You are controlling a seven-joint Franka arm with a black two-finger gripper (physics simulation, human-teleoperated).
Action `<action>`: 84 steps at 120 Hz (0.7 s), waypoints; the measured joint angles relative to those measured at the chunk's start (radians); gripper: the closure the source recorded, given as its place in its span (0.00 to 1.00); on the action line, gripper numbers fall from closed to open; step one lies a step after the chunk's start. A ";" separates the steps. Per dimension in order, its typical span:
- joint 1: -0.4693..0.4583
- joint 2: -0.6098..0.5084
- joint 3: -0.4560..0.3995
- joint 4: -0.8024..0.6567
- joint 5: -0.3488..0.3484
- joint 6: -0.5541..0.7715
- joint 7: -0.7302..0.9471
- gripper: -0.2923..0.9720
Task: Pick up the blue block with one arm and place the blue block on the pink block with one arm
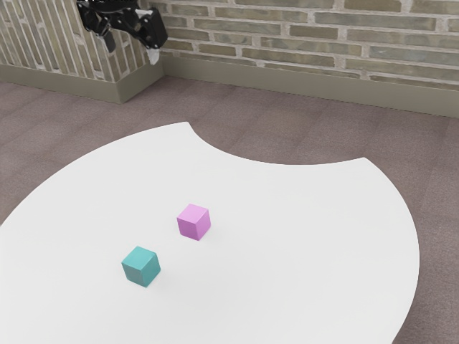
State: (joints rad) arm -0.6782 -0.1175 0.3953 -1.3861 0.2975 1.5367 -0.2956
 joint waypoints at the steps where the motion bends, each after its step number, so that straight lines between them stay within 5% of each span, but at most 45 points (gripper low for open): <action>1: -0.002 0.000 -0.001 0.001 0.001 -0.006 0.001 0.23; 54: 0.003 0.059 0.036 -0.014 0.013 -0.134 0.030 0.23; 84: 0.037 0.069 0.057 -0.194 -0.008 -0.057 0.051 0.23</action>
State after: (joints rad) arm -0.6413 -0.0484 0.4522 -1.5803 0.2896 1.4797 -0.2441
